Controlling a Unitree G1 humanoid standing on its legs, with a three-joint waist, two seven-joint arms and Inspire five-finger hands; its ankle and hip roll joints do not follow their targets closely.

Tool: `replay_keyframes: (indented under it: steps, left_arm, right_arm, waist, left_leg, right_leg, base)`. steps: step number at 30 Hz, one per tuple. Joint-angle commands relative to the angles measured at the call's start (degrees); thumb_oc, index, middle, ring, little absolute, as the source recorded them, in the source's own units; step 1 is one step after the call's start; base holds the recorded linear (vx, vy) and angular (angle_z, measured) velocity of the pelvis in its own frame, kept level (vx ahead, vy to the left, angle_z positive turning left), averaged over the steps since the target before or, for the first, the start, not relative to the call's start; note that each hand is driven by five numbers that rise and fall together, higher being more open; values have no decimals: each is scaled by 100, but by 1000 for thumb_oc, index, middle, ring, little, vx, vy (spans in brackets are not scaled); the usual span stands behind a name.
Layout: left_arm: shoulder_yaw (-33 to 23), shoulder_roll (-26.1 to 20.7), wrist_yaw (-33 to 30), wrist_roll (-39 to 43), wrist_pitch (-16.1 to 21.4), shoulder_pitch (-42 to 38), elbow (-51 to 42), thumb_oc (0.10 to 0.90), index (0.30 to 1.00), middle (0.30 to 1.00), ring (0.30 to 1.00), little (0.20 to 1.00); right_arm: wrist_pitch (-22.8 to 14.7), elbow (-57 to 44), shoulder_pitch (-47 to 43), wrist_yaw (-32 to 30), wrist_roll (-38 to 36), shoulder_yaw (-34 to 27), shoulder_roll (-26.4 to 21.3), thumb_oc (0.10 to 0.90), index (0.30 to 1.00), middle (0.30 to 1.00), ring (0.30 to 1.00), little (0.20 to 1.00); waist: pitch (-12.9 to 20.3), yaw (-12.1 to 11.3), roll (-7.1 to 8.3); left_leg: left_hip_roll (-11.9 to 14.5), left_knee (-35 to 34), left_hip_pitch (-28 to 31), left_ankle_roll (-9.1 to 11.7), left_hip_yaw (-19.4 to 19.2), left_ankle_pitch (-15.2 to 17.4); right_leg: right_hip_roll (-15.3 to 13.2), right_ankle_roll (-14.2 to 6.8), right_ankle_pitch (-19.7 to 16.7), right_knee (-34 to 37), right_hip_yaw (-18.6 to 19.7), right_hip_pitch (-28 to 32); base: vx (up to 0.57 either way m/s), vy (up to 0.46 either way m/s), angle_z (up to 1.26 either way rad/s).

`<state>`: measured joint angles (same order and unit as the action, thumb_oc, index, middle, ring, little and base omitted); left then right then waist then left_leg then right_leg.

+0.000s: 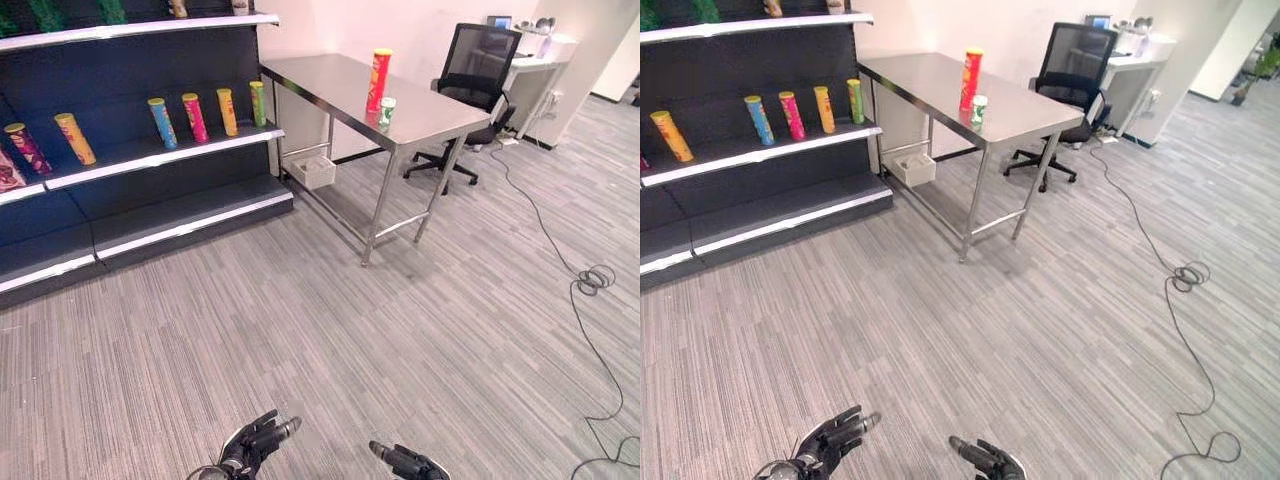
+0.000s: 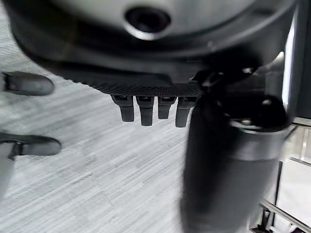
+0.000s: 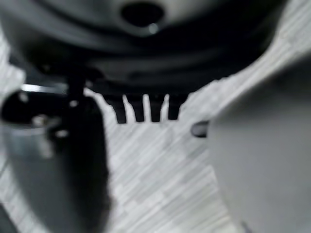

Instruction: Put the goods on the table back onto the shelves and tidy them up.

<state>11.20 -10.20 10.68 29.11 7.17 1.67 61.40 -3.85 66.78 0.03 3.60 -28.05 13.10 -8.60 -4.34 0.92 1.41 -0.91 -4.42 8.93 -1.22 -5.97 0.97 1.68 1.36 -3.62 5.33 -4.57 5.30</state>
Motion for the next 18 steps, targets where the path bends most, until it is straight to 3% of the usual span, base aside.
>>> replay_keyframes:
  steps: [1, 13, 18]
  left_arm:
    - [193, 17, 129, -198, 373, -431, -75, 800, 900, 900, 900, 900]
    - [76, 68, -121, -92, 479, -422, -8, 800, 900, 900, 900, 900]
    - [100, 55, -164, -119, 511, -457, -80, 800, 900, 900, 900, 900]
  right_arm:
    - [-189, 45, -165, 77, 50, 153, -44, 800, 900, 900, 900, 900]
    - [-342, -292, -121, 17, 97, 170, -133, 800, 900, 900, 900, 900]
    - [-461, -448, -215, -116, 762, 370, -332, 800, 900, 900, 900, 900]
  waist:
    - [81, 14, 89]
    - [47, 11, 103]
    - [33, -11, 108]
  left_leg:
    - [140, -58, -109, 313, -45, 15]
    - [179, -58, -95, 340, -4, -6]
    - [194, -58, -117, 360, 32, -37]
  right_leg:
    - [-341, -761, 270, -33, -37, 127]
    - [-301, -728, 300, -33, -56, 153]
    - [-280, -717, 303, -33, -83, 141]
  base:
    - [0, 0, 0]
    - [0, -5, 0]
    - [-3, -7, 0]
